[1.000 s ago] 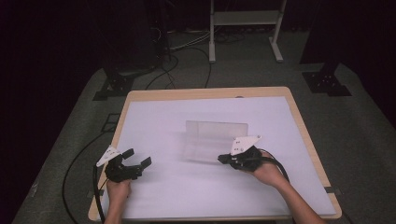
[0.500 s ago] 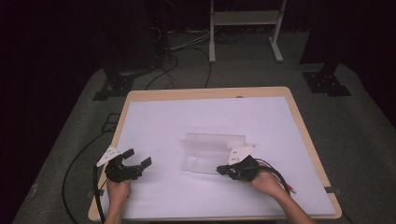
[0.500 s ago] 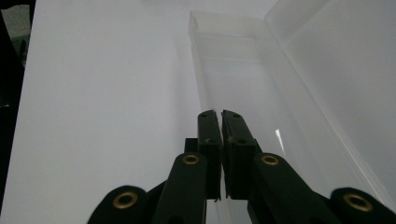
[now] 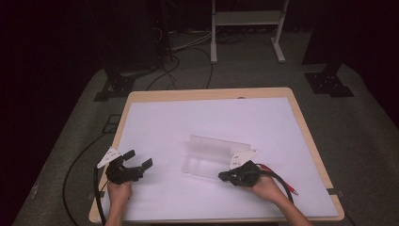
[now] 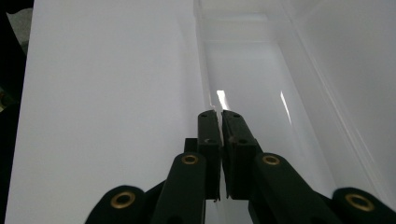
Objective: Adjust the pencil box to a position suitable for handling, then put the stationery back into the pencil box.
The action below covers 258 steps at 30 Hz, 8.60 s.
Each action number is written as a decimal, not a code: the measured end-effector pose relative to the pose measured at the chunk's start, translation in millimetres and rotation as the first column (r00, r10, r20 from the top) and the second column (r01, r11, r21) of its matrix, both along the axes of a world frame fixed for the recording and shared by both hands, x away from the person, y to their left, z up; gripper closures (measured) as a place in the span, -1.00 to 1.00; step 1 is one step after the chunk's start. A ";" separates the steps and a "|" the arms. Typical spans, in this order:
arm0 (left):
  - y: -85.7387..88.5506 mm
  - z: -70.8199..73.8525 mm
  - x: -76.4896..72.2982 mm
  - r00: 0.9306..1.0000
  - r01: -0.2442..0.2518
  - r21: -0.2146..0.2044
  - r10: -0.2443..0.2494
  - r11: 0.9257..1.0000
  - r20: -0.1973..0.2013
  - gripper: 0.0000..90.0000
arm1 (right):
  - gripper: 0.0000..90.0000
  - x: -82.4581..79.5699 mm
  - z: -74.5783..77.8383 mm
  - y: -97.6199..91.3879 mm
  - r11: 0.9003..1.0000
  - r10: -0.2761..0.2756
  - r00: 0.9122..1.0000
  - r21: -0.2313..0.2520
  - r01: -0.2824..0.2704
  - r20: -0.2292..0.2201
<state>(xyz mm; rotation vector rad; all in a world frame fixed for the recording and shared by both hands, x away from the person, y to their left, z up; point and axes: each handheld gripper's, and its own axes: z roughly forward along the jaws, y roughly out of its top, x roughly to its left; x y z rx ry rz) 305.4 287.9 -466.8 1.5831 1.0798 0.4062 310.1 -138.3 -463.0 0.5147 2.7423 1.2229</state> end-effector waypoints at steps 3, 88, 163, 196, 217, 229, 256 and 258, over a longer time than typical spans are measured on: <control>-0.3 0.0 -0.1 1.000 0.004 0.000 -0.004 1.000 -0.002 -1.00 | 0.90 0.0 -2.1 0.3 1.000 -0.002 1.000 -0.003 0.002 -0.011; -1.5 -1.4 1.8 1.000 0.004 0.017 -0.004 1.000 -0.015 -1.00 | -0.11 -34.4 27.0 -125.9 0.942 -0.333 0.943 0.057 0.332 0.008; -0.4 -0.9 0.4 1.000 0.003 0.011 -0.003 1.000 -0.012 -1.00 | 0.75 -43.9 -8.6 -160.1 0.881 -0.469 0.883 -0.062 0.468 0.002; -0.4 -1.0 0.7 1.000 0.001 0.011 -0.001 1.000 -0.011 -1.00 | 0.75 -40.6 50.8 -110.3 0.953 -0.301 0.952 0.059 0.297 0.061; -0.2 -1.1 0.7 1.000 0.001 0.008 -0.001 1.000 -0.012 -1.00 | 0.75 -11.6 53.0 -62.1 0.985 -0.168 0.985 0.033 0.166 0.043; 0.0 -1.1 0.8 1.000 0.001 0.008 -0.001 1.000 -0.012 -1.00 | 0.75 3.0 49.4 -44.2 0.992 -0.126 0.991 0.020 0.125 0.036; -0.5 -1.0 1.2 1.000 0.006 0.010 -0.006 1.000 -0.011 -1.00 | 0.75 21.3 31.5 -26.7 0.995 -0.096 0.995 0.000 0.096 -0.002; -0.6 -1.0 1.2 1.000 0.006 0.010 -0.006 1.000 -0.011 -1.00 | 0.75 22.1 30.1 -24.7 0.996 -0.094 0.996 0.000 0.094 -0.007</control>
